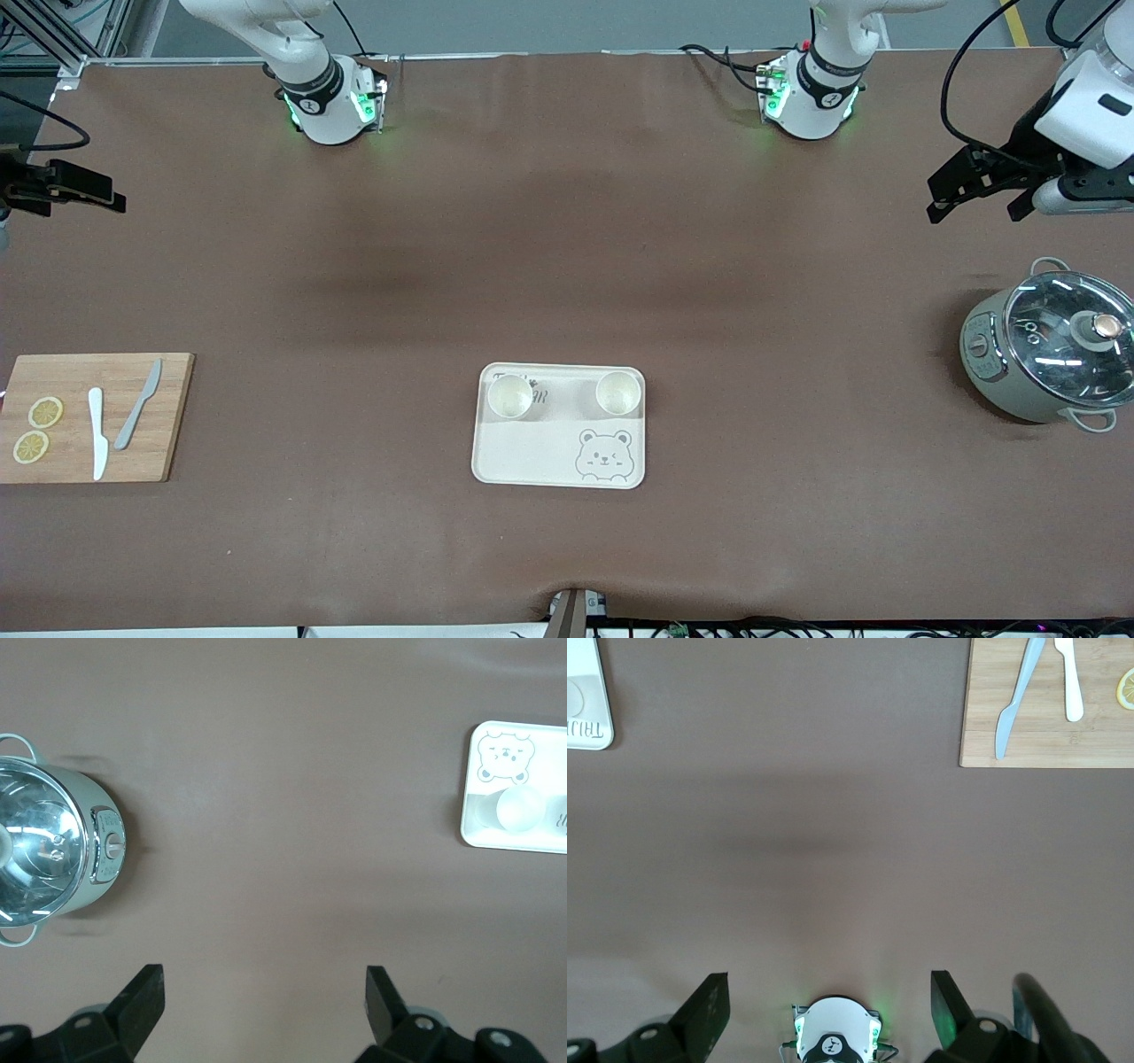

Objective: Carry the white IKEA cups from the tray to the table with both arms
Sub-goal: 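Move the left gripper toward the white cups on the tray, then lower the left gripper and grasp the white cup nearest it, then lift the cup with the left gripper while the right gripper reaches the tray, then set the cup beside the pot while the right gripper grasps the other cup, then carry the cup toward the cutting board while the left gripper withdraws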

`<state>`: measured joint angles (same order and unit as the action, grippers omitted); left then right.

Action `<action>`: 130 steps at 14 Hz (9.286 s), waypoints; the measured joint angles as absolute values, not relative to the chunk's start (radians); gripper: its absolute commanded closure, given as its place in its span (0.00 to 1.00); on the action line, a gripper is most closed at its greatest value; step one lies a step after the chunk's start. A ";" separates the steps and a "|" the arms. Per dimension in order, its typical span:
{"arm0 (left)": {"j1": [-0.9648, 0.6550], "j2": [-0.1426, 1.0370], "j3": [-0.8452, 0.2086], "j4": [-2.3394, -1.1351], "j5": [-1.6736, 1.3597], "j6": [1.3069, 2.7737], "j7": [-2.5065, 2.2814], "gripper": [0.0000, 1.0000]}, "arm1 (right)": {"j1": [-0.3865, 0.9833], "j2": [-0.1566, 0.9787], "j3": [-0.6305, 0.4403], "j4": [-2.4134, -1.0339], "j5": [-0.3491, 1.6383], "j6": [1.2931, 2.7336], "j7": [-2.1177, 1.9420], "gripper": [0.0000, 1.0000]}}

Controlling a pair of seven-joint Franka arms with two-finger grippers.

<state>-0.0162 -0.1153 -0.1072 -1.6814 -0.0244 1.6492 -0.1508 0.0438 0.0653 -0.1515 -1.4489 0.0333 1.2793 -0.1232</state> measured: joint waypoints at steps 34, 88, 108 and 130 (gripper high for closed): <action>-0.351 0.588 -0.193 -1.502 -0.024 2.268 -1.005 0.02 | 0.039 0.197 -0.151 -1.437 -0.003 1.321 -0.124 0.00; 0.155 0.332 -0.232 -2.107 0.102 2.340 -0.571 1.00 | 0.532 0.542 -0.140 -1.614 0.411 2.085 1.318 0.00; 0.173 0.136 -0.283 -1.894 0.102 1.992 -0.484 0.00 | 0.637 0.752 -0.116 -1.488 0.450 2.327 1.520 1.00; 0.181 0.106 -0.281 -1.418 0.102 1.540 -0.285 0.00 | 0.292 0.381 -0.263 -1.884 0.273 1.914 0.282 1.00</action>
